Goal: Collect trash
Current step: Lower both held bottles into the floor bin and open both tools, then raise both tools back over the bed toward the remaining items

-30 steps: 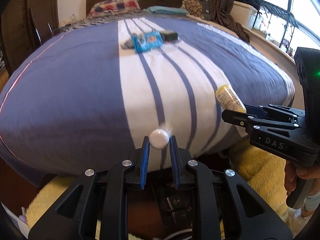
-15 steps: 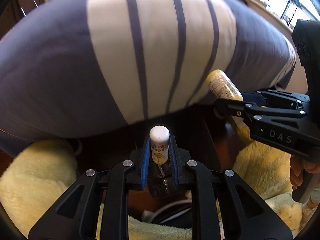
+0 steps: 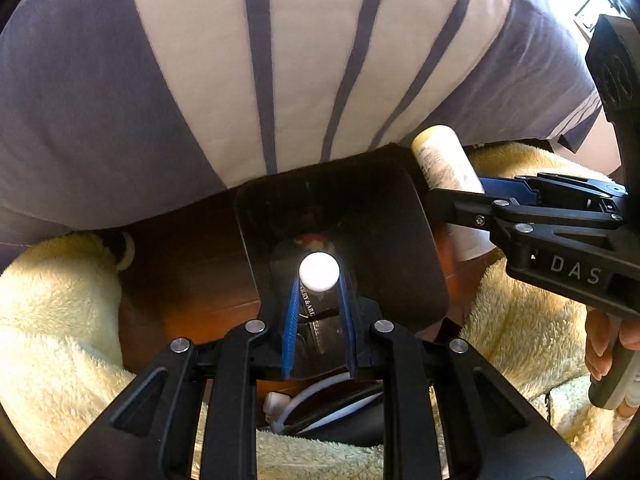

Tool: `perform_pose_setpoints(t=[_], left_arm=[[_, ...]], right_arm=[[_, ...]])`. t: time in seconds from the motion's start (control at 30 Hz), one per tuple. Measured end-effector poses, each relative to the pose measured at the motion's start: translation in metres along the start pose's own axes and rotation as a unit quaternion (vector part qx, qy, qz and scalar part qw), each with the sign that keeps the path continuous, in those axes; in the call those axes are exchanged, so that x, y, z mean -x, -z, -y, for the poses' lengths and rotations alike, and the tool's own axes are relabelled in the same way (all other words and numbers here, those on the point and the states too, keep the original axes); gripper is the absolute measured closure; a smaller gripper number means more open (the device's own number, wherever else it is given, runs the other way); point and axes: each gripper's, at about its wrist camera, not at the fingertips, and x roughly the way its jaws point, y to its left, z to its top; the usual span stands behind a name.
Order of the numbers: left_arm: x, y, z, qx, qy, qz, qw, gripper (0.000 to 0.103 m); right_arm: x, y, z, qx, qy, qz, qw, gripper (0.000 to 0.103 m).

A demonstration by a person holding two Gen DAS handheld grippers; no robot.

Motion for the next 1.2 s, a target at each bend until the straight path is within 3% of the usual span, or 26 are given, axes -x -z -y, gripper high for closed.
perform_pose_setpoints(t=[0.13, 0.23, 0.4, 0.47, 0.57, 0.87, 1.2], left_arm=[[0.003, 0.002, -0.001, 0.004, -0.004, 0.006, 1.0000, 0.059], [0.006, 0.003, -0.002, 0.007, -0.008, 0.011, 0.9999, 0.053], [0.017, 0.003, -0.005, 0.011, -0.021, 0.024, 0.9994, 0.033], [0.023, 0.002, -0.007, 0.010, -0.028, 0.035, 0.9990, 0.023], [0.035, -0.002, -0.010, 0.010, -0.037, 0.049, 0.9980, 0.014], [0.086, -0.016, -0.025, 0.022, -0.047, 0.109, 0.9927, 0.009], [0.143, -0.052, -0.042, 0.027, -0.086, 0.177, 0.9801, 0.008]], right_arm=[[0.000, -0.004, 0.002, -0.006, 0.009, 0.004, 1.000, 0.053], [0.004, -0.004, 0.006, -0.010, 0.013, 0.012, 1.000, 0.048], [0.019, -0.009, 0.010, -0.005, 0.042, 0.038, 0.998, 0.016], [0.026, -0.011, 0.011, -0.002, 0.048, 0.052, 0.998, 0.009], [0.040, -0.015, 0.012, -0.002, 0.057, 0.075, 0.996, 0.006], [0.092, -0.028, 0.013, -0.002, 0.064, 0.135, 0.989, 0.005], [0.147, -0.066, 0.008, 0.015, 0.079, 0.211, 0.974, 0.004]])
